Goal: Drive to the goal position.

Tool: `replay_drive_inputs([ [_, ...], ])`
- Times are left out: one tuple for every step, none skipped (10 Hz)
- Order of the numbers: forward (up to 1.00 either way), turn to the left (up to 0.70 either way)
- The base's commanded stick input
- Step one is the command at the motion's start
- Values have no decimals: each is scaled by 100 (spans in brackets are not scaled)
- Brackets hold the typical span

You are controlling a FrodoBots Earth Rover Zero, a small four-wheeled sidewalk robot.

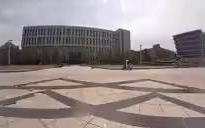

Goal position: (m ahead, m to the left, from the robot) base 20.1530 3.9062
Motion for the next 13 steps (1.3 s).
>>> replay_drive_inputs([
  [100,0],
  [100,0],
  [100,0],
  [100,0],
  [100,0],
  [100,0],
  [100,0],
  [100,1],
  [100,17],
  [100,32],
  [100,31],
  [100,0],
  [100,0],
])
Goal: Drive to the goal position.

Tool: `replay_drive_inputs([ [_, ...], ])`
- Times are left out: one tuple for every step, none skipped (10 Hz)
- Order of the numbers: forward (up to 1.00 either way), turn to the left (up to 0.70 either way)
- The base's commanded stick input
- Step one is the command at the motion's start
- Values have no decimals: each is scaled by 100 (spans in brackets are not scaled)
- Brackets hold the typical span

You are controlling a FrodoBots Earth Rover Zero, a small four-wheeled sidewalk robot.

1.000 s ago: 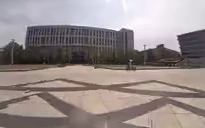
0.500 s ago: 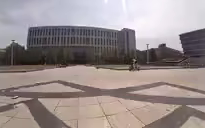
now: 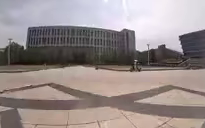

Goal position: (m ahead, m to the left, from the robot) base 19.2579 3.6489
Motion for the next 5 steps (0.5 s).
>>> replay_drive_inputs([
  [100,0],
  [100,0],
  [100,0],
  [100,0],
  [100,0],
])
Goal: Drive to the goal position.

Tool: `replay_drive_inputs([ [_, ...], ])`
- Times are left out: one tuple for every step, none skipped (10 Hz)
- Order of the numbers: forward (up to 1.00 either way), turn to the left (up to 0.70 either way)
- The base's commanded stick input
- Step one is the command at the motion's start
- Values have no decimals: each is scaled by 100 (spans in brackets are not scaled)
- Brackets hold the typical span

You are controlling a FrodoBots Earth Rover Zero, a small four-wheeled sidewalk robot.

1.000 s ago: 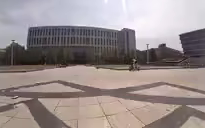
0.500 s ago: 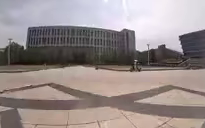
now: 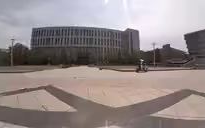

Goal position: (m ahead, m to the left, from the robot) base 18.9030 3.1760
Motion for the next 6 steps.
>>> replay_drive_inputs([
  [100,0],
  [100,0],
  [100,0],
  [100,0],
  [100,0],
  [100,0],
])
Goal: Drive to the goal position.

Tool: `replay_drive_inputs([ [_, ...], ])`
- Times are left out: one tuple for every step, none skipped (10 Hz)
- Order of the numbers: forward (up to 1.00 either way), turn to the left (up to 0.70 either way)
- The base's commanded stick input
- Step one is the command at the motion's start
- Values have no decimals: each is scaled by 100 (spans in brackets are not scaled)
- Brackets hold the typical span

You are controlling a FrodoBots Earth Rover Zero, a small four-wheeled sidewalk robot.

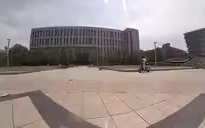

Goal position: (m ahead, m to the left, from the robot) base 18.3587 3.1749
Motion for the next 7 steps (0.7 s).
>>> replay_drive_inputs([
  [100,0],
  [100,0],
  [100,0],
  [100,0],
  [100,0],
  [100,0],
  [100,0],
])
